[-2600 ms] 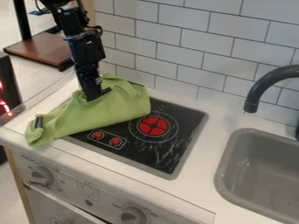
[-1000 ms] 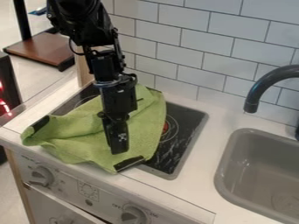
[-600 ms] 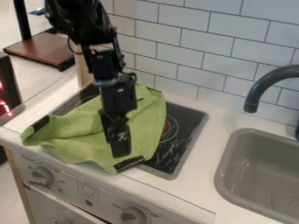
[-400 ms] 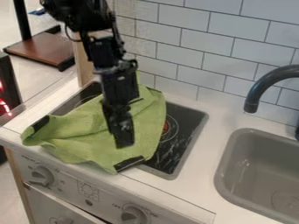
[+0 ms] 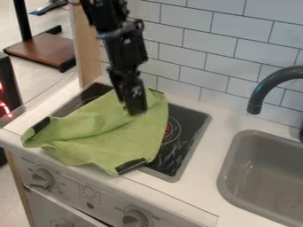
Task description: Unfold the cloth from middle to the bottom right
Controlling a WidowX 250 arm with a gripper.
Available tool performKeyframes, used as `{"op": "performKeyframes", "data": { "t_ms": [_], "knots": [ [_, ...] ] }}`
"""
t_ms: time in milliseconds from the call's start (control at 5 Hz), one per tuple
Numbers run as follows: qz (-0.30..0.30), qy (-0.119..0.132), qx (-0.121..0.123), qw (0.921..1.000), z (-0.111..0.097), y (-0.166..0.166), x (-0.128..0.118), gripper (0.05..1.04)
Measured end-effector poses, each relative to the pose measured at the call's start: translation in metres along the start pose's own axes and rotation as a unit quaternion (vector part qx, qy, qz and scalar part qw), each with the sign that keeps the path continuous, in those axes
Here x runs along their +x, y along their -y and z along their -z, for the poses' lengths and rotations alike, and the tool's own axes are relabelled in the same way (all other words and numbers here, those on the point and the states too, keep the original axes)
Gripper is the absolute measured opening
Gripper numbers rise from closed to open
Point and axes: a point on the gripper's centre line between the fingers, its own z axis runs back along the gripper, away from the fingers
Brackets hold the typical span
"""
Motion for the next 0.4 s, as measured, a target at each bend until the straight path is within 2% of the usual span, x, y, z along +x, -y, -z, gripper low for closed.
{"op": "performKeyframes", "data": {
  "t_ms": [200, 400],
  "knots": [
    [-0.009, 0.035, 0.04, 0.9985, -0.0128, -0.0117, 0.0016, 1.0],
    [-0.016, 0.05, 0.059, 0.9969, -0.0074, -0.017, 0.0001, 1.0]
  ]
}}
